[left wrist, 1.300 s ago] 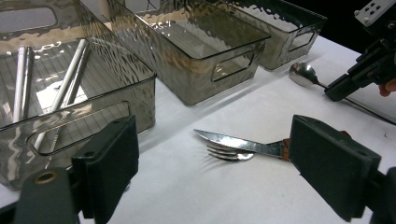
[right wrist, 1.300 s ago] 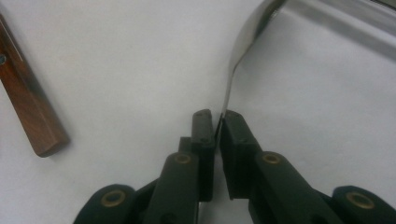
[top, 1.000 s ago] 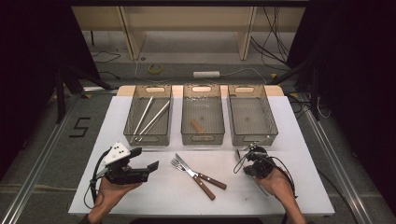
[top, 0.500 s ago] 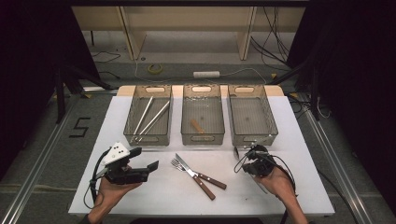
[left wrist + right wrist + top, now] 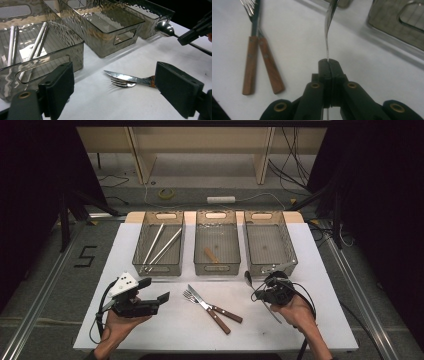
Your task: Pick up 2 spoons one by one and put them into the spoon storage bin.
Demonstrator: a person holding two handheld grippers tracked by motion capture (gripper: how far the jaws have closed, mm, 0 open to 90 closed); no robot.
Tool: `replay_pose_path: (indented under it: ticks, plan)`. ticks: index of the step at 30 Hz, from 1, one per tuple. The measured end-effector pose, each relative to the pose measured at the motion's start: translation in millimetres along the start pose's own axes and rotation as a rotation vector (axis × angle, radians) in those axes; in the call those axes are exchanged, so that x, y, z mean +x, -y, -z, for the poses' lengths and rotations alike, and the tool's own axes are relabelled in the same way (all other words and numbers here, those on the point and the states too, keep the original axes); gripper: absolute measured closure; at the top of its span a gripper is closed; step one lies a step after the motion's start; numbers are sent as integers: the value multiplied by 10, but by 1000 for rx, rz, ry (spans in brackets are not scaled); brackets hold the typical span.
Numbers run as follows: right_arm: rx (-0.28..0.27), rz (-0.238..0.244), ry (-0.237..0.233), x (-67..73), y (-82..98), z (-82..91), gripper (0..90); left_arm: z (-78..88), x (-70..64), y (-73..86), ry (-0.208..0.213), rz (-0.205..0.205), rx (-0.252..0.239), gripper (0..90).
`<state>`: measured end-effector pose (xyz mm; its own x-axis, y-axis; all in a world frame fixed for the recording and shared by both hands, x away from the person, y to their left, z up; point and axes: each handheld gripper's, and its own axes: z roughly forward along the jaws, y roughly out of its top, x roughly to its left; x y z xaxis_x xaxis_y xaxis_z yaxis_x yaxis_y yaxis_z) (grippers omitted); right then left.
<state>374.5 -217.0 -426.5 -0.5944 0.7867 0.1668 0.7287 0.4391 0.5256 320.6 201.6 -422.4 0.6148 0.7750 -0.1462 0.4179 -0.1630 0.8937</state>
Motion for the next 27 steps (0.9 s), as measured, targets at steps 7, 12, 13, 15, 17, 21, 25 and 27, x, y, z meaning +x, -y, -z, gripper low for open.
replay_pose_path:
  ticks: [7,12,13,15,17,21,25,27]
  plan:
    - [-54,18,-11,28,-140,110,900,4,6,0,-2,3,-7,161]
    - [-91,39,-19,62,-303,159,900,6,9,0,0,4,-9,161]
    - [-98,40,-22,68,-344,163,900,5,8,1,-1,3,-9,161]
    - [-112,43,-27,74,-433,162,900,6,10,-1,0,4,-10,161]
    - [-125,39,-37,76,-527,155,900,6,10,2,-1,3,-10,161]
    - [-144,41,-43,89,-719,137,900,10,11,0,-1,4,-14,161]
    - [-157,44,-45,98,-917,116,900,14,11,0,-2,6,-16,161]
    - [-158,42,-39,104,-1011,98,900,16,12,2,-2,3,-14,161]
